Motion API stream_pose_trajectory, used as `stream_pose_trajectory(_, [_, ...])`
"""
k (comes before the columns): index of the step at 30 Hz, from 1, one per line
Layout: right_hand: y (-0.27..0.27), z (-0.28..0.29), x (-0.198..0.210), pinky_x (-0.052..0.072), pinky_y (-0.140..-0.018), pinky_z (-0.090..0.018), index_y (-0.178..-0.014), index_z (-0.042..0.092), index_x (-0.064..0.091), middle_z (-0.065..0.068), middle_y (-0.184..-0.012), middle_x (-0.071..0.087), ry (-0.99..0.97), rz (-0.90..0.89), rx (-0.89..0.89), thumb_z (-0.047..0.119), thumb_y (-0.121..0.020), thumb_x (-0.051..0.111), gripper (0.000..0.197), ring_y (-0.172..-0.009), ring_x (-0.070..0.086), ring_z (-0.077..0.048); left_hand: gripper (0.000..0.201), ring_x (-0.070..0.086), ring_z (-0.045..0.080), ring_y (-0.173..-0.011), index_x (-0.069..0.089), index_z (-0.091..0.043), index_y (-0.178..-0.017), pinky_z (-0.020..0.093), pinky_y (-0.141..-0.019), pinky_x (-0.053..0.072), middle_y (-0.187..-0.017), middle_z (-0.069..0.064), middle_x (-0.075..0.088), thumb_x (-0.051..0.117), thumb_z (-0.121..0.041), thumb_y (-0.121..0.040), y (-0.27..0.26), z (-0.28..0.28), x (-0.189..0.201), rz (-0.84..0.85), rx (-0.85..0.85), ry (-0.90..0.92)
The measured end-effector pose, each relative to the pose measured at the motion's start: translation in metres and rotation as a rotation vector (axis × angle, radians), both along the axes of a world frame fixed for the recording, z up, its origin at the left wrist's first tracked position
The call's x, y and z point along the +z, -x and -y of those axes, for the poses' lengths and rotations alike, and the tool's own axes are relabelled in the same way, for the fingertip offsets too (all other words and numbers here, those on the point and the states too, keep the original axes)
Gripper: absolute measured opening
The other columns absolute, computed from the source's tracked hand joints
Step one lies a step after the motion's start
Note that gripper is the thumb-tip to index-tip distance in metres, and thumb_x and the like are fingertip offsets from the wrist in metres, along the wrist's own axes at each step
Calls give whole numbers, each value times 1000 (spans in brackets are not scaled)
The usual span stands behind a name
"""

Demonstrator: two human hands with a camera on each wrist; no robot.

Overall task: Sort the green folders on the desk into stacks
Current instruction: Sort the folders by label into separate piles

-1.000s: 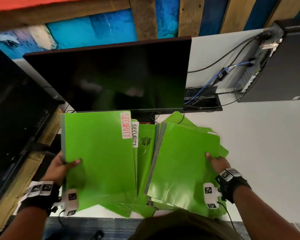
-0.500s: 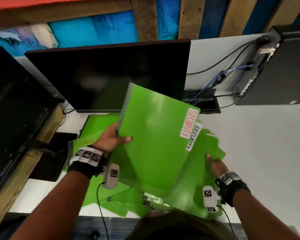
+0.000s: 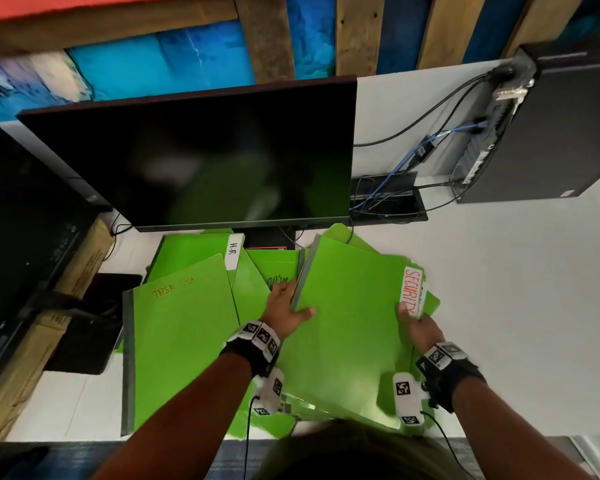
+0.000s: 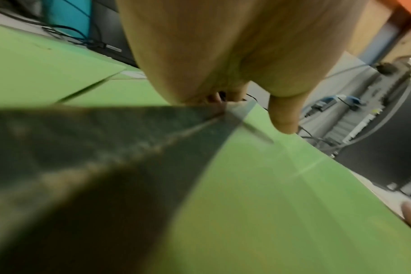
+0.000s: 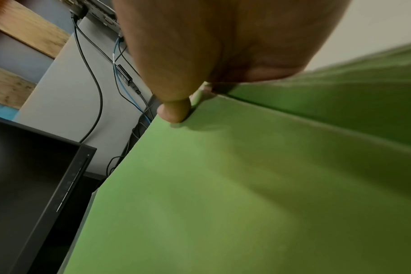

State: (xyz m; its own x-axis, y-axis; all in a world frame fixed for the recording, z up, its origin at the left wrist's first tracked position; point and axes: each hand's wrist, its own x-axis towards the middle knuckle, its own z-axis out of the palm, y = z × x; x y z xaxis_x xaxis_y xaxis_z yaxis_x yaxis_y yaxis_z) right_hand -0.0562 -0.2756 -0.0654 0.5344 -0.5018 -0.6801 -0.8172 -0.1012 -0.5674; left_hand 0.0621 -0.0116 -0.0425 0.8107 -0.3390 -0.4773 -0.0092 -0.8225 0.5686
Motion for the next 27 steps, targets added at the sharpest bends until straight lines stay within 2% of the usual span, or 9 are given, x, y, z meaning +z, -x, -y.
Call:
stream_pose_trajectory(3, [-3,-1,0,46,-90,-36,-128,6,56,-21,-126,61,15,-12,-9,52,-91,49,59,-113,59,-36,66,29,27,-138,38,-16,-143,42,-116,25,-146,6,30,59,-43,-87,-6,-23,7,80,31,80])
stream_pose_trajectory(7, [-8,-3,2,45,-83,-33,-129,5,54,-21,-125,61,11,-27,-26,50,-90,51,60,-111,59,-36,53,45,24,-121,49,-13,-135,39,-97,43,-135,9,44,65,-27,-87,-19,-91,17,195,586,242])
stream_pose_trajectory(10, [-9,-2,4,45,-85,-35,-130,5,54,-21,-127,60,8,-34,-28,50,-90,53,60,-113,58,-36,60,41,39,-129,52,-13,-132,53,-107,34,-139,21,44,74,-26,-78,-27,-162,17,317,824,-98])
stream_pose_trajectory(13, [-9,-2,4,44,-82,-33,-129,5,54,-21,-126,60,23,-37,-15,49,-91,52,58,-112,58,-36,92,31,42,-133,38,-5,-140,53,-109,28,-144,25,33,79,-44,-67,-10,-225,10,88,1012,-451])
stream_pose_trajectory(15, [-9,-3,5,42,-80,-31,-128,4,55,-22,-125,60,32,-41,-7,48,-91,51,58,-111,59,-36,105,34,42,-133,37,-4,-141,52,-108,32,-146,24,33,73,-64,-62,8,-261,-4,-85,1008,-582])
stream_pose_trajectory(17, [-9,-3,6,42,-79,-31,-128,3,55,-23,-124,60,35,-44,1,48,-92,50,57,-110,59,-37,99,43,42,-126,49,-8,-135,51,-104,38,-141,22,42,69,-71,-61,21,-285,-20,-120,936,-597])
stream_pose_trajectory(23, [-10,-4,9,40,-77,-29,-127,2,55,-23,-125,60,46,-59,1,47,-92,51,57,-111,58,-37,42,64,38,-94,64,8,-102,38,-78,49,-103,27,68,80,-18,-73,22,-278,-11,-17,901,-336])
stream_pose_trajectory(25, [-10,-5,11,40,-77,-29,-127,2,55,-23,-124,60,48,-59,1,46,-92,51,57,-110,59,-37,36,64,34,-87,64,12,-98,35,-73,47,-96,25,68,79,-8,-72,14,-278,-5,6,911,-243])
stream_pose_trajectory(27, [-10,-5,12,40,-77,-29,-128,2,55,-23,-125,60,48,-59,1,47,-92,52,58,-107,59,-36,40,66,33,-87,64,11,-100,39,-79,52,-97,24,69,82,-8,-69,3,-278,0,63,879,-196])
